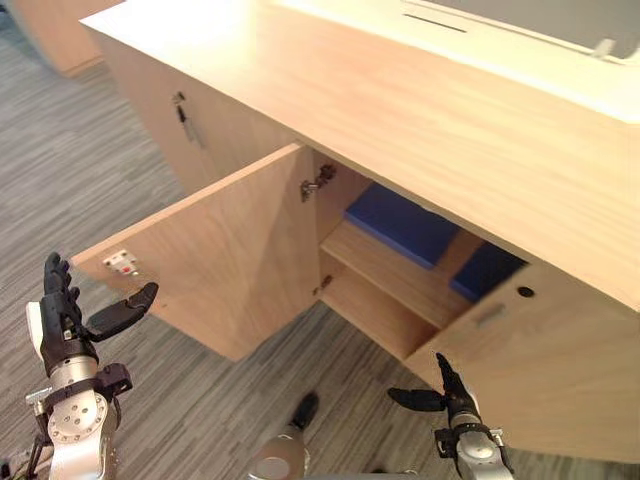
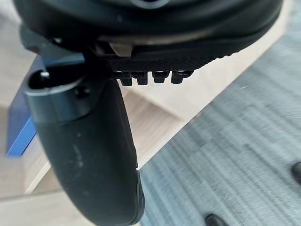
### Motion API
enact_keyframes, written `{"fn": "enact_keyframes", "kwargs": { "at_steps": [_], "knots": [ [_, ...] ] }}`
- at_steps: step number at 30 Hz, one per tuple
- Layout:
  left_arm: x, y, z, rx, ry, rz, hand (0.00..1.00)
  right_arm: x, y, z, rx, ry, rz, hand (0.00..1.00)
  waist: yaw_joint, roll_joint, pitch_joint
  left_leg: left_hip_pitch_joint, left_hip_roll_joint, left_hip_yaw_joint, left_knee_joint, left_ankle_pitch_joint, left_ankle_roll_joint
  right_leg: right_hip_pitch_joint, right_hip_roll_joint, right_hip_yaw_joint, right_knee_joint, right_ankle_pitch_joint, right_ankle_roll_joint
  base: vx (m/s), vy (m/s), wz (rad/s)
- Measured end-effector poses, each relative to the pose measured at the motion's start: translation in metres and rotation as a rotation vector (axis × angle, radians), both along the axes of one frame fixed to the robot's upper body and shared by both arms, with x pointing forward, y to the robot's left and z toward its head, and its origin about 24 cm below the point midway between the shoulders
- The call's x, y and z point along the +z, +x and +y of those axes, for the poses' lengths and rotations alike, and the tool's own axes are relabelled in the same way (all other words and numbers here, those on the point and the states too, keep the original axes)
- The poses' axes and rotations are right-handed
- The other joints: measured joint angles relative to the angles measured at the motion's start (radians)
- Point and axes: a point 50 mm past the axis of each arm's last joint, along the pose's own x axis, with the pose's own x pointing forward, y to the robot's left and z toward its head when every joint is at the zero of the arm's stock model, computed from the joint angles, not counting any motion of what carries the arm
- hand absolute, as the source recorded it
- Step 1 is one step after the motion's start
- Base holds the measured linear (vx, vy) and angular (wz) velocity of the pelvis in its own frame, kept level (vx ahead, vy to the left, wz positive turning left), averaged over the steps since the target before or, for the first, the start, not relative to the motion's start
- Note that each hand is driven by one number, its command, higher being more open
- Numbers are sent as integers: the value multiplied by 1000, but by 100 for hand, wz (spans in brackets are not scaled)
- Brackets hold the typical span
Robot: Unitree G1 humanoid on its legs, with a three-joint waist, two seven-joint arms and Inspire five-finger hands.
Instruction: Walk over to the cabinet, pick up the folder, carry it to the office cabinet, place the folder inside the office cabinet, then close the office cabinet door
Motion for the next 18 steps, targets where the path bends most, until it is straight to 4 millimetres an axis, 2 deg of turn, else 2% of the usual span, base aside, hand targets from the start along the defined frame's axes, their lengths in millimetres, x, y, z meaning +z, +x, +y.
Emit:
{"fn": "enact_keyframes", "kwargs": {
  "at_steps": [3, 7, 10, 12, 15, 18],
  "knots": [
    [-1, -1, 7, 21, 22, 26, 100, -5, -11, 0, -4, 8, 36, 100, -5, 0, -1, 3, 21, 20, 0, -2, -3, -1, 21, 20, -19, 14, -9, -95, -50, -22],
    [-7, -2, 1, 27, -4, 27, 100, -10, -20, 3, -21, 25, 66, 100, -7, -2, -5, 3, 33, 37, 0, -2, -8, -1, 33, 34, -35, 28, -11, -55, -25, -11],
    [-25, -20, -23, 60, -107, 12, 100, -14, -24, 9, -54, 51, 81, 100, -7, 0, -9, 11, 37, 62, 0, -2, -8, -4, 30, 63, -40, 40, -8, -14, 12, -26],
    [-40, -42, -47, 69, -194, 17, 100, -15, -23, 17, -65, 72, 80, 100, -7, 0, -9, 21, 38, 94, 0, -2, -7, -7, 27, 93, -44, 52, -4, -23, 45, -34],
    [-52, -61, -71, 55, -265, 48, 100, -17, -25, 26, -75, 97, 85, 100, -7, 0, -9, 33, 39, 114, 0, -3, -7, -7, 26, 118, -42, 58, -1, -53, 32, -23],
    [-67, -78, -93, 37, -361, 92, 100, -18, -25, 36, -81, 121, 84, 100, -6, 5, -11, 46, 49, 179, 0, -19, 1, -18, 30, 162, -38, 52, 8, -107, 31, -29]
  ]
}}
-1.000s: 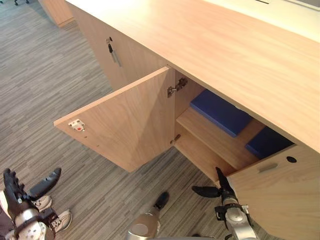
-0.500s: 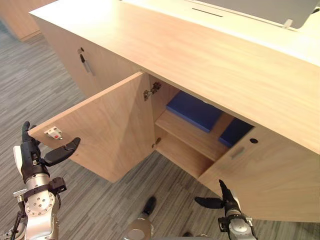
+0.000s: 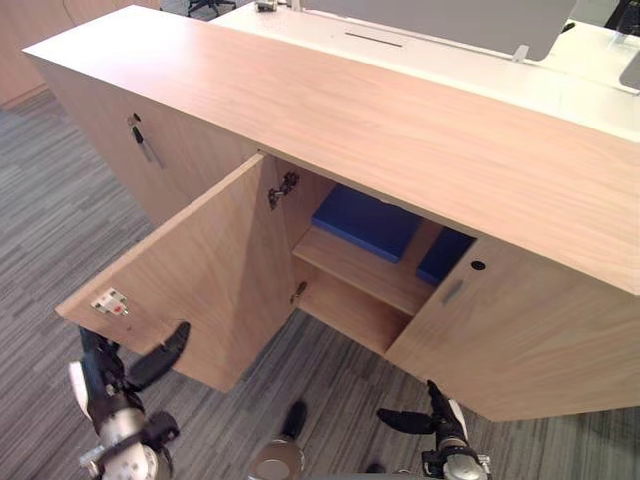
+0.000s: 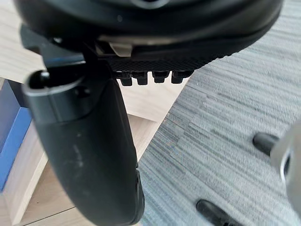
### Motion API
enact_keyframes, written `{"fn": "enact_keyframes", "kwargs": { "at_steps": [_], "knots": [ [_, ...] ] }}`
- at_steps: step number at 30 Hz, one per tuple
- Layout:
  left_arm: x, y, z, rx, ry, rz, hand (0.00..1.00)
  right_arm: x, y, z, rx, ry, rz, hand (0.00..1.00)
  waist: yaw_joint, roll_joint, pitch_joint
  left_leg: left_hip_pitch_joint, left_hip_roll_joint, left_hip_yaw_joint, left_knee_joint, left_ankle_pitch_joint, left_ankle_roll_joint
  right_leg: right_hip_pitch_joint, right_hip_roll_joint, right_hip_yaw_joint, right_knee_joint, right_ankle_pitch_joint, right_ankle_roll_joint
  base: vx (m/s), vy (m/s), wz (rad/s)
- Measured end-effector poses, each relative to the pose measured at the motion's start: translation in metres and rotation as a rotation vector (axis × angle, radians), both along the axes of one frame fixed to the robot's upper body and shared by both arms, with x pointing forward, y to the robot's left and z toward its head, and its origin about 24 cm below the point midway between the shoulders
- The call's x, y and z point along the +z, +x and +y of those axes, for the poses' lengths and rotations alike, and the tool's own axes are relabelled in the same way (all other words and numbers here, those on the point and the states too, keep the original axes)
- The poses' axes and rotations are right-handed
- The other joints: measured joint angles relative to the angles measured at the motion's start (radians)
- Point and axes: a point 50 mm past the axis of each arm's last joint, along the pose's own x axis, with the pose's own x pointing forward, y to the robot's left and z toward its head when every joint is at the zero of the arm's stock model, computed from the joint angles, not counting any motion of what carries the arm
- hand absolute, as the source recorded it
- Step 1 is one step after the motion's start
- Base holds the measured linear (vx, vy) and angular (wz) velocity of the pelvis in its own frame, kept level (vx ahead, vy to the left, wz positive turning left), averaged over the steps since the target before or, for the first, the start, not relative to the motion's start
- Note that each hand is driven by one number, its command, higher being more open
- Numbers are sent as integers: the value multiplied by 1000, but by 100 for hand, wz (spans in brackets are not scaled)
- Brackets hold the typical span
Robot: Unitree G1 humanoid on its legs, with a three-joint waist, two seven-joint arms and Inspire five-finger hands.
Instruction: Walk over to the cabinet, pick up the folder, carry it to the office cabinet, place the folder inside the office cabinet, then close the office cabinet door
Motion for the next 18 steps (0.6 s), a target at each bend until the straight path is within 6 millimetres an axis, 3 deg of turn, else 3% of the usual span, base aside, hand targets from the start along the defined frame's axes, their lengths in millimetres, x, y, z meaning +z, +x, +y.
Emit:
{"fn": "enact_keyframes", "kwargs": {
  "at_steps": [2, 6, 7, 8, 9, 11, 12, 13, 14, 15, 16, 17, 18],
  "knots": [
    [-11, -2, -17, -53, -73, 41, 100, 0, -2, 5, 5, 6, -1, 100, -3, -13, 8, -11, 5, 92, 7, -23, 0, -21, -8, 45, 3, -4, 3, -105, 62, -3],
    [-31, -10, -41, -116, -163, 126, 100, 0, -5, 1, -2, -3, 7, 100, -11, -10, 15, -21, -16, 186, 63, -58, -1, -74, -29, 144, 9, 6, 22, 12, 111, -24],
    [-36, -12, -45, -127, -180, 160, 100, 1, 0, 5, -1, 7, -7, 100, -29, -23, 17, -26, -33, 218, 30, -73, -23, -112, -40, 197, 1, 6, 22, -23, 173, -52],
    [-40, -13, -50, -129, -202, 181, 100, 4, 9, 5, 4, 5, -31, 100, -53, -24, 27, -54, -41, 253, 133, -80, 9, -153, -52, 238, 2, 12, 23, 10, 177, -66],
    [-42, -13, -54, -135, -215, 192, 100, 5, 13, 5, 12, 0, -38, 100, -59, -18, 28, -49, -40, 261, 128, -126, 27, -167, -39, 261, -7, 27, 27, 54, 143, -88],
    [-51, -13, -69, -187, -252, 241, 100, 8, 22, 14, 46, 7, -63, 100, -112, -29, 41, -19, -61, 378, 47, -120, 17, -181, -38, 392, -94, 98, 13, -16, 161, -96],
    [-52, -9, -76, -220, -261, 247, 100, 8, 23, 16, 47, 10, -65, 100, -126, -42, 46, -26, -71, 398, 55, -123, 19, -188, -50, 422, -111, 102, 8, -52, 175, -71],
    [-54, 1, -88, -277, -273, 246, 100, 9, 25, 16, 45, 8, -72, 100, -146, -42, 52, -84, -69, 410, 161, -149, 54, -205, -59, 452, -120, 103, 9, -47, 174, -99],
    [-57, 10, -109, -386, -264, 261, 100, 9, 28, 13, 50, -6, -69, 100, -150, -26, 62, -71, -57, 481, 154, -183, 61, -209, -39, 518, -136, 109, 17, -76, 248, -146],
    [-56, 27, -127, -460, -264, 251, 100, 10, 34, 14, 60, -7, -73, 100, -161, -19, 63, -46, -52, 530, 84, -184, 29, -266, -3, 534, -64, 117, 26, -85, 231, -148],
    [-54, 37, -130, -477, -260, 231, 100, 10, 34, 17, 62, -2, -71, 100, -176, -30, 62, -42, -63, 532, 72, -198, -4, -296, 4, 537, -36, 121, 12, -27, 215, -91],
    [-42, 66, -134, -547, -208, 170, 100, 13, 37, 22, 65, 8, -99, 100, -217, -72, 76, -106, -78, 513, 273, -215, 82, -300, -6, 552, -64, 96, -35, 65, 134, -79],
    [-33, 95, -137, -597, -168, 129, 100, 13, 41, 21, 75, -1, -91, 100, -226, -64, 91, -81, -62, 546, 255, -258, 97, -294, 15, 601, -104, 163, -10, 59, 111, -90]
  ]
}}
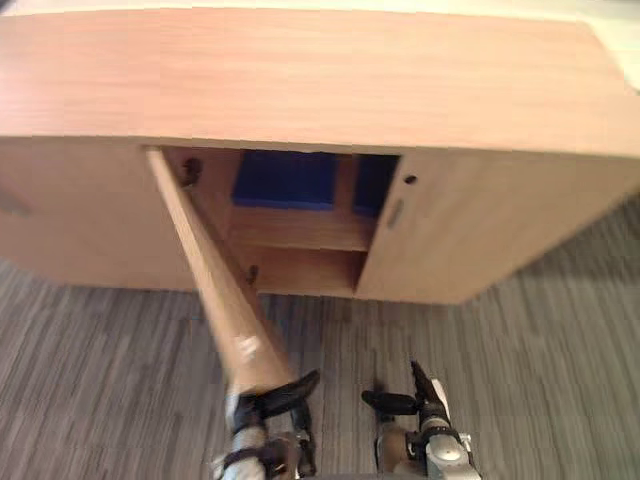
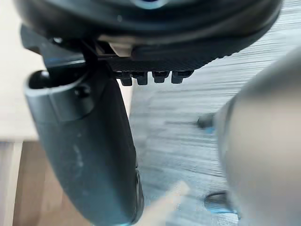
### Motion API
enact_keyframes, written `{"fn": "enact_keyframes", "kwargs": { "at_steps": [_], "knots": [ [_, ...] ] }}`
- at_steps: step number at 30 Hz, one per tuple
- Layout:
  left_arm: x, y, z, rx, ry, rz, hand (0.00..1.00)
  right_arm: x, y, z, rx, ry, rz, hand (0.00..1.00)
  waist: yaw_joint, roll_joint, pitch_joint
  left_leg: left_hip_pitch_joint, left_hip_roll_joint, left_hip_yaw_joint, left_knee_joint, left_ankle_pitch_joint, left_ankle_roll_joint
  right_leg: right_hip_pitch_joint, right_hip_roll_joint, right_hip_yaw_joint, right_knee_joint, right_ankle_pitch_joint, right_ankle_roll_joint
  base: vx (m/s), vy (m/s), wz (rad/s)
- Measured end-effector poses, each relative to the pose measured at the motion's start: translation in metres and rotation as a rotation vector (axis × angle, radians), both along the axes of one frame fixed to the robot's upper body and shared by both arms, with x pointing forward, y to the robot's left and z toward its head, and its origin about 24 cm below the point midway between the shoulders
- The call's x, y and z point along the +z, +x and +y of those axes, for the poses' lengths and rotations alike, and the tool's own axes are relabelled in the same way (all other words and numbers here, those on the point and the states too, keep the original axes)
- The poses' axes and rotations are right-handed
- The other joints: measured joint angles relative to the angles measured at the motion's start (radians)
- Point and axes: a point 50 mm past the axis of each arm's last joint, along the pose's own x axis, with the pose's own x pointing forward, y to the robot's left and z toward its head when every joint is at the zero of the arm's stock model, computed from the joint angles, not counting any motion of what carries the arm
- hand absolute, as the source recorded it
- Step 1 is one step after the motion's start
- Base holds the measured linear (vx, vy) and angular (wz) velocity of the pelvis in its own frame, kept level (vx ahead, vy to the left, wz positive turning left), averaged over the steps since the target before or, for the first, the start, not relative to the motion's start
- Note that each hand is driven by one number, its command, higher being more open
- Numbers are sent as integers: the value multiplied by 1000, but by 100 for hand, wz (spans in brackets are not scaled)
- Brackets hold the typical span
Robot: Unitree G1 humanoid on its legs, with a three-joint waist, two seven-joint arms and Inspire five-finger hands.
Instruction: Walk over to the cabinet, pick up the folder, carry it to the office cabinet, place the folder inside the office cabinet, then close the office cabinet door
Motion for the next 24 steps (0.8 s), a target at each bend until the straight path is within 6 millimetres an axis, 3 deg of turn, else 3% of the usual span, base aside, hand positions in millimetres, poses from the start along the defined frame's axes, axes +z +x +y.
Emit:
{"fn": "enact_keyframes", "kwargs": {
  "at_steps": [1, 2, 3, 5, 8, 11, 14, 17, 19, 23, 24],
  "knots": [
    [8, 14, 0, -15, 14, -41, 100, 1, 3, -1, 4, -4, -1, 100, -5, 2, -1, 3, 7, 32, -19, 7, -3, -5, 5, 4, -17, 4, -9, -16, 113, -157],
    [28, 39, 3, -31, 43, -132, 100, 3, 7, -1, 12, -8, -11, 100, -7, 6, 2, 7, 23, 88, -45, 7, -3, -26, 24, 2, -29, 28, -1, -81, 100, -130],
    [38, 49, 5, -38, 62, -175, 100, 3, 7, -1, 11, -9, -13, 100, -13, 10, 3, 8, 28, 96, -52, 8, -4, -22, 35, 1, -37, 45, 4, -71, 109, -120],
    [75, 89, 18, -46, 156, -306, 100, 0, -1, -7, -7, -17, 11, 100, -54, 10, 2, 10, 22, 129, -61, 13, -13, 50, 45, -14, -82, 128, -15, 54, 44, -59],
    [91, 111, 51, 13, 280, -338, 100, -1, -3, -11, -10, -16, 20, 100, -67, 23, 7, 6, 29, 139, -53, 30, 11, 47, 46, 6, -107, 148, 9, 123, -51, -30],
    [97, 127, 77, 59, 384, -312, 100, 1, 0, -11, -1, -17, 5, 100, -49, 28, 5, 12, 44, 101, -56, 39, -3, 55, 63, -5, -101, 149, 10, 66, -124, 12],
    [108, 139, 100, 88, 479, -297, 100, 6, 11, -11, 9, -16, -34, 100, -54, 30, 6, 10, 41, 87, -67, 52, -9, 54, 62, -11, -100, 150, 9, -56, -86, 13],
    [113, 139, 98, 83, 473, -320, 100, 5, 10, -12, -10, 2, -33, 100, -53, 32, 6, 14, 26, 83, -109, 77, -19, 43, 55, -18, -101, 155, 8, -85, -44, 6],
    [110, 129, 96, 84, 448, -340, 100, 2, 7, -13, -20, 7, -14, 100, -55, 33, 6, 22, 17, 82, -138, 97, -18, 37, 53, -21, -102, 156, 8, -37, -13, 2],
    [77, 86, 82, 90, 315, -308, 100, -7, -8, -24, -85, 6, 56, 100, -40, 46, 2, 60, 11, 69, -182, 122, -10, 68, 54, -36, -115, 154, 7, 23, -6, 9],
    [61, 68, 78, 79, 278, -260, 100, -9, -11, -29, -112, 0, 67, 100, -31, 53, -1, 74, 10, 60, -194, 126, -11, 85, 53, -46, -122, 152, 5, 50, -6, 21]
  ]
}}
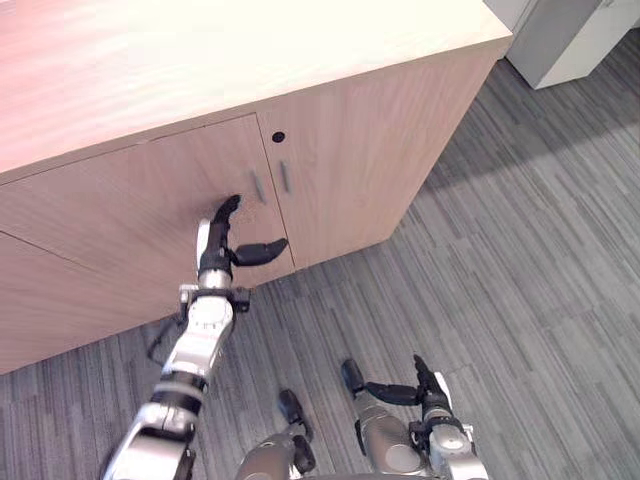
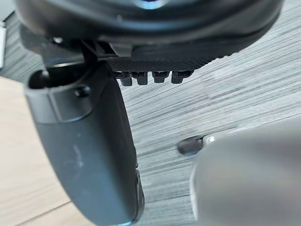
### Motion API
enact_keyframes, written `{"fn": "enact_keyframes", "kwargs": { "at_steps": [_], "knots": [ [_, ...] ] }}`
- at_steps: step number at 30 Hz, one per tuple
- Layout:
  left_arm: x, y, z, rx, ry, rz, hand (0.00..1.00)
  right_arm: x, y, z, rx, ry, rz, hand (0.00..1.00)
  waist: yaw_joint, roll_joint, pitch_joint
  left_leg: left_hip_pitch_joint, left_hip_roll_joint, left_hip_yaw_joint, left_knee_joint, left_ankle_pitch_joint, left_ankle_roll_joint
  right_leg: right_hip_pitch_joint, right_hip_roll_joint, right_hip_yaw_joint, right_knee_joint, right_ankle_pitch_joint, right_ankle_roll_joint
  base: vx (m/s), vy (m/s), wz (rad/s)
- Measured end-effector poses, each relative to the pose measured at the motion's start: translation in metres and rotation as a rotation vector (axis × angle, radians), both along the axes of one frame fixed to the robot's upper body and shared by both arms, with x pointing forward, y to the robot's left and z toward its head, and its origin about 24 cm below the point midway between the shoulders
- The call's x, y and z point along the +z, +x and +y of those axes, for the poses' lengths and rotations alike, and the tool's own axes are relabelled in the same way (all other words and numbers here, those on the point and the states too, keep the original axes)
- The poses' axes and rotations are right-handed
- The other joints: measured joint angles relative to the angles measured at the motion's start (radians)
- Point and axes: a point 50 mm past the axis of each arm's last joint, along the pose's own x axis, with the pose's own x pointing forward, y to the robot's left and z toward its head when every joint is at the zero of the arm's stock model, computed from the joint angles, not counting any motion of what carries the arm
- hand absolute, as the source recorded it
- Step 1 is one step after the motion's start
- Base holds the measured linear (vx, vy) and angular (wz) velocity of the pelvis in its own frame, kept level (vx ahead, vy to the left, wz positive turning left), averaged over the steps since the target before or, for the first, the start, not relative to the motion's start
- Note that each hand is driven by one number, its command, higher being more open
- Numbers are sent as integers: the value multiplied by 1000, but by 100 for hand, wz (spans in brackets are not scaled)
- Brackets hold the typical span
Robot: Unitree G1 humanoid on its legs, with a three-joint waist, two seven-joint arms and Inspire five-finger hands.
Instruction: Walk over to the cabinet, pick up the folder, carry it to the office cabinet, place the folder inside the office cabinet, then close the office cabinet door
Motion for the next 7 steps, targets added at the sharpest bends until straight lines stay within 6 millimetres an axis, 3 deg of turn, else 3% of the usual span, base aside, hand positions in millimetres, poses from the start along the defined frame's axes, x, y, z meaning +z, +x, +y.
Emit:
{"fn": "enact_keyframes", "kwargs": {
  "at_steps": [4, 5, 7],
  "knots": [
    [-58, -57, -6, 29, -127, 223, 100, -2, -8, -20, -69, -28, 33, 100, 39, 29, -17, 30, -4, -46, -28, 8, -8, 41, -5, -46, -10, -16, -2, 55, -6, 42],
    [-124, -127, 23, 189, -157, 578, 100, -4, -12, -33, -119, -44, 55, 100, 86, 44, -49, 58, -4, -89, -42, 15, -8, 84, -7, -86, -15, -32, -1, 60, -2, 58],
    [-134, -145, 30, 228, -162, 651, 100, -3, -10, -34, -117, -47, 50, 100, 88, 42, -56, 63, -7, -93, -49, 16, -9, 89, -10, -91, -15, -35, 0, 19, 4, 28]
  ]
}}
